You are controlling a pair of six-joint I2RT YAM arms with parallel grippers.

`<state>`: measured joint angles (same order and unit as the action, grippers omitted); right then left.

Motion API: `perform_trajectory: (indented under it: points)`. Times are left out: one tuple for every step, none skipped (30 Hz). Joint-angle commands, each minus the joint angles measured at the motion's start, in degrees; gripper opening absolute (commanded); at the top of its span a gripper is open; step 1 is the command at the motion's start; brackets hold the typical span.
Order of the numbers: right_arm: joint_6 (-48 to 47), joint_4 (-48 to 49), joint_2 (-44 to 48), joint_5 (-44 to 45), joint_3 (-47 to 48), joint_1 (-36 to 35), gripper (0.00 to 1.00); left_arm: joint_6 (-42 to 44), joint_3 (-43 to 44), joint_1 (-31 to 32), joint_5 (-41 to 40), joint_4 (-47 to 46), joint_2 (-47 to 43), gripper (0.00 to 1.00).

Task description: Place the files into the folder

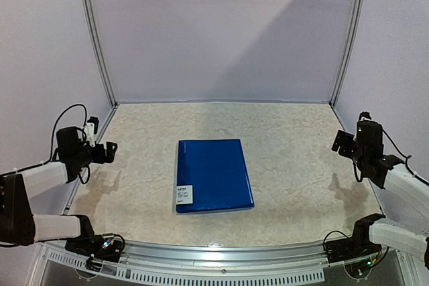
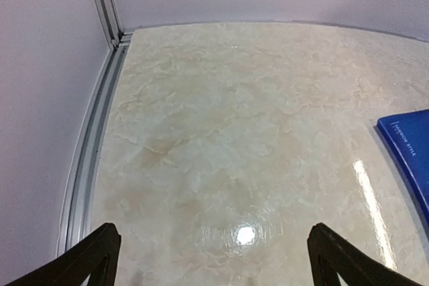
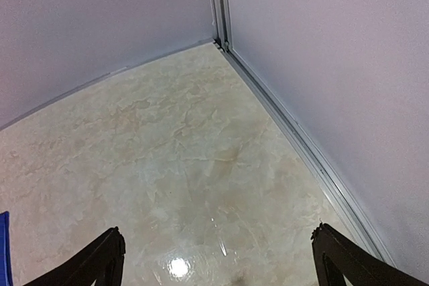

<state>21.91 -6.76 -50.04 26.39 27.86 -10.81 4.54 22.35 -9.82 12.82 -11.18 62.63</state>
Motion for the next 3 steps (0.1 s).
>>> perform_trajectory:
  points:
    - [-2.8,12.5,4.4,-0.9,-5.2,0.1,0.99,-2.0,-4.5,-0.2,-0.8,-13.4,-2.2,1.0]
    - [-3.0,12.8,4.9,-0.5,-5.7,0.1,0.99,-2.1,-4.5,-0.2,-1.1,-12.8,-2.0,1.0]
    - [-3.5,12.5,5.3,0.0,-5.7,0.1,0.99,-2.1,-4.5,-0.2,-1.0,-12.5,-1.7,1.0]
